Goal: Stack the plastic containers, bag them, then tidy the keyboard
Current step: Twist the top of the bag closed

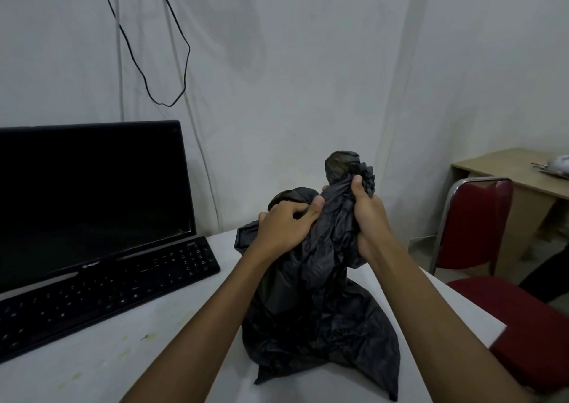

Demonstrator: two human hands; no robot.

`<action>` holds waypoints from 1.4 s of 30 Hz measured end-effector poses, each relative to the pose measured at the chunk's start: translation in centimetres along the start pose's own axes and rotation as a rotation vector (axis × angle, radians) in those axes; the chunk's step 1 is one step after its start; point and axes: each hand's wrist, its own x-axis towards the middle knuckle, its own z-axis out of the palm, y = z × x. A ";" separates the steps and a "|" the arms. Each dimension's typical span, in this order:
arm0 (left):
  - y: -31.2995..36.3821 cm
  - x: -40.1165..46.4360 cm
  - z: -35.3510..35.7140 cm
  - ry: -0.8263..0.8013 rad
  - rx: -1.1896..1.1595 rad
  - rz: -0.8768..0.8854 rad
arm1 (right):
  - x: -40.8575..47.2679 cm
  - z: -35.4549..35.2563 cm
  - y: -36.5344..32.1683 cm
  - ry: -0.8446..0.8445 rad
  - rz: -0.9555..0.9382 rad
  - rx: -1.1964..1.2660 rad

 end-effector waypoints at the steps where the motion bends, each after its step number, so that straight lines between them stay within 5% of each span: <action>1: 0.1 0.0 0.0 0.007 -0.015 -0.012 | -0.3 0.3 -0.1 0.005 -0.027 0.023; 12: 0.1 -1.0 0.4 0.076 0.224 0.088 | -1.5 1.8 -2.3 -0.129 -0.179 -0.034; 15: -0.3 -1.6 0.2 0.103 0.074 0.133 | -0.3 1.3 -1.6 -0.079 -0.101 0.060; 19: -2.3 -3.8 -2.1 0.359 -0.206 0.228 | 0.9 1.2 -0.5 -0.071 -0.112 -0.109; 22: -5.1 -5.3 -4.1 0.403 -0.123 0.001 | 1.7 1.9 0.4 -0.097 -0.109 -0.214; 27: -7.8 -7.1 -6.2 0.015 -0.154 -0.301 | 2.8 4.6 2.7 -0.023 -0.180 -0.283; 34: -7.7 -4.7 -9.0 0.314 -0.182 -0.288 | 3.0 8.5 3.9 0.004 -0.246 -0.324; 37: -7.7 -3.0 -10.4 0.423 -0.347 -0.315 | 3.9 9.5 4.6 -0.001 -0.268 -0.354; 42: -7.9 -1.0 -11.9 0.482 -0.948 -0.390 | 4.6 10.4 5.5 0.010 -0.232 -0.359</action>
